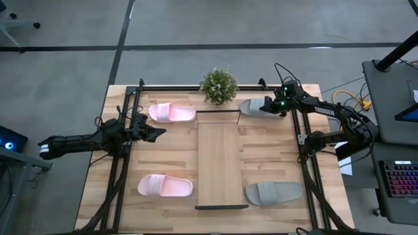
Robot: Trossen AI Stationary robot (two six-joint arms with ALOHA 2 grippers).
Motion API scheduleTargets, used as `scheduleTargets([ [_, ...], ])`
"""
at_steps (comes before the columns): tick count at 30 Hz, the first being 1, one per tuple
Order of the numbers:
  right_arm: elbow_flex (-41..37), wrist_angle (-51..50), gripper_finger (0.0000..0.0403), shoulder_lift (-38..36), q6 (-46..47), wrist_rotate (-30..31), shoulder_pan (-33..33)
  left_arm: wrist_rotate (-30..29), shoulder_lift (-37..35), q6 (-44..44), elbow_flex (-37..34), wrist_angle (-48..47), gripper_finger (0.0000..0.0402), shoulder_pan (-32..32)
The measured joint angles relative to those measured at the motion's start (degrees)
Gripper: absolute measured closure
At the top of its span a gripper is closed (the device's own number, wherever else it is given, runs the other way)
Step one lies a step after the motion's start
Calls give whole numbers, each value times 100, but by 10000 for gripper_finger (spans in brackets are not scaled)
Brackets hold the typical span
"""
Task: Pick and place slides into the shelf
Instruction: Put the top gray slide on the shelf
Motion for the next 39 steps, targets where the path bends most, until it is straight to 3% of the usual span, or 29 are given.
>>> scheduleTargets([
  [19, 613, -594, 394, -539, 66, 10, -13, -99, 165, 417, -33, -60, 402, -1],
  [30, 1301, -2386, 394, -1265, -599, 325, -13, -304, 364, 448, -37, -48, 402, -1],
  [39, 1807, -3055, 394, -2039, -667, 452, -13, -304, 366, 480, -39, -42, 402, -1],
])
